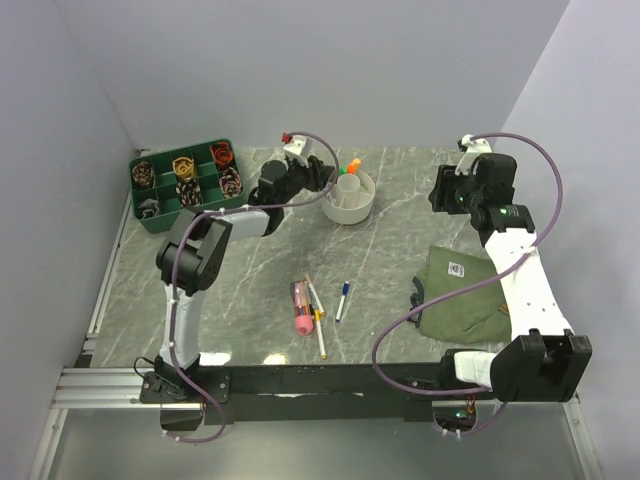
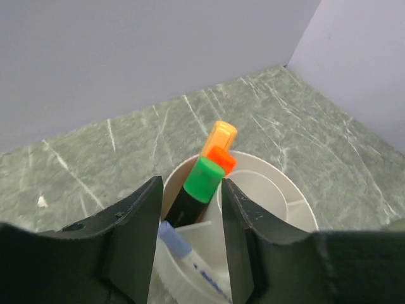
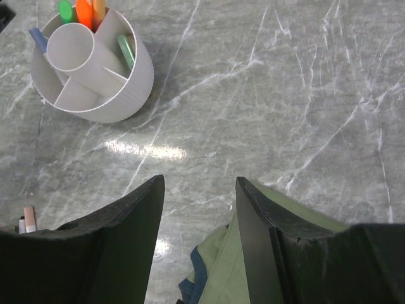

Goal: Sort the stationery into containers
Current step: Place the pen in the storage box, then pick up the pen from the center of the board.

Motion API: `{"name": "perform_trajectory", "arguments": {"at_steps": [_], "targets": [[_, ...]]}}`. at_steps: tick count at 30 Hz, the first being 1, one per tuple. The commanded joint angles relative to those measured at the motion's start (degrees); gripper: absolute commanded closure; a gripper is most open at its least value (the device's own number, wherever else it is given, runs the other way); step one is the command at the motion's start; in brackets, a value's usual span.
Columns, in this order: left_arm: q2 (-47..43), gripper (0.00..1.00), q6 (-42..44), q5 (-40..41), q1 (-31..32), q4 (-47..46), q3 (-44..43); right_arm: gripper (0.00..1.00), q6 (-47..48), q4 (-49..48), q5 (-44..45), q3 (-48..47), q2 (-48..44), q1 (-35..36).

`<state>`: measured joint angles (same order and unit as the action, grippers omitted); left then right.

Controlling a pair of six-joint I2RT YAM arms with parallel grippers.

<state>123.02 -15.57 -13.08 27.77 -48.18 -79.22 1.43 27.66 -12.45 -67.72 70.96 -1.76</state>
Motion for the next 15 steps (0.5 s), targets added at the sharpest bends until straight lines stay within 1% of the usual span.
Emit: {"name": "perform_trajectory", "arguments": {"at_steps": [1, 4, 5, 7, 8, 9, 10, 11, 12, 13, 14, 15], "targets": [[-11.03, 0.5, 1.6, 1.92, -0.17, 1.05, 4.33, 0.43, 0.15, -2.34, -0.56, -0.31, -2.93, 0.35], [-18.85, 0.46, 0.81, 1.65, -0.08, 6.33, 7.49, 0.43, -0.64, -3.31, -1.26, 1.01, -4.42, 0.44], [-23.4, 0.45, 0.29, 1.83, 0.18, 12.09, 8.89, 0.43, -0.9, -3.84, -1.61, 1.54, -4.77, 0.44], [-29.82, 0.42, -1.12, 0.44, 0.53, 18.79, 9.96, 0.43, -1.34, -3.84, -2.23, 2.76, -6.0, 0.44], [-31.42, 0.41, -1.13, -2.79, 1.05, 27.7, 10.14, 0.43, -1.34, -3.58, -2.58, 3.12, -6.36, 0.44], [-32.83, 0.4, -1.13, -4.04, 1.67, 32.4, 9.96, 0.43, -1.34, -3.58, -3.28, 3.39, -7.06, 0.35], [-34.5, 0.38, -1.04, -4.23, 2.37, 38.45, 9.44, 0.43, -1.34, -3.49, -3.55, 4.0, -7.32, 0.44], [-34.78, 0.37, -0.69, -4.67, 4.29, 47.91, 8.39, 0.43, -3.17, -3.32, -3.81, 4.18, -7.67, 0.44], [-34.95, 0.36, -0.34, -4.59, 5.27, 53.49, 8.03, 0.43, -3.54, -3.31, -4.33, 4.35, -8.2, 0.44], [-34.35, 0.33, -0.34, -3.11, 7.89, 57.55, 7.86, 0.43, -3.98, -3.49, -4.43, 4.62, -8.47, 0.44], [-33.64, 0.32, 0.36, 0.3, 9.22, 60.89, 8.03, 0.43, -5.46, -3.58, -4.51, 4.71, -8.73, 0.44], [-32.94, 0.32, 1.41, 1.29, 10.36, 66.32, 8.55, 0.43, -6.34, -3.66, -4.52, 5.4, -9.43, 0.44]]}}
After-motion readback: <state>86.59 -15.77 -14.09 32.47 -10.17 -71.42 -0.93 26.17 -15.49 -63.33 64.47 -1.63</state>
